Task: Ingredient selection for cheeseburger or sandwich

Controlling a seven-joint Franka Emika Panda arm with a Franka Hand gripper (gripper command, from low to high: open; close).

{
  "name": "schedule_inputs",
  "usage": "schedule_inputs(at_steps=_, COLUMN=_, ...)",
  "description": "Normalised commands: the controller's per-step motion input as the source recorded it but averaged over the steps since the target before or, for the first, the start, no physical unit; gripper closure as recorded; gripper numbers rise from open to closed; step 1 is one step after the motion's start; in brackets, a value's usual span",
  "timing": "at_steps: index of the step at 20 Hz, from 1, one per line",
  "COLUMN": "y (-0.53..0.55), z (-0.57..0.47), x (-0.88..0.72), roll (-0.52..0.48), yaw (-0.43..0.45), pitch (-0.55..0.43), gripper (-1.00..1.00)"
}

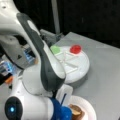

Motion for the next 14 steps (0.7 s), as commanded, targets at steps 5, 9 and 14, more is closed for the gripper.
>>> schedule_inputs(at_steps=5, y=0.12, z=-0.04, x=-0.09, roll=-0.092, yaw=-0.013, pitch=-0.106, gripper=-1.00)
schedule_inputs(at_steps=9, y=0.13, z=-0.05, x=-0.09, roll=-0.098, yaw=-0.013, pitch=-0.116, gripper=-1.00)
schedule_inputs(at_steps=14, y=0.11, z=-0.06, x=-0.09, roll=-0.102, yaw=0.001, pitch=-0.124, gripper=-1.00)
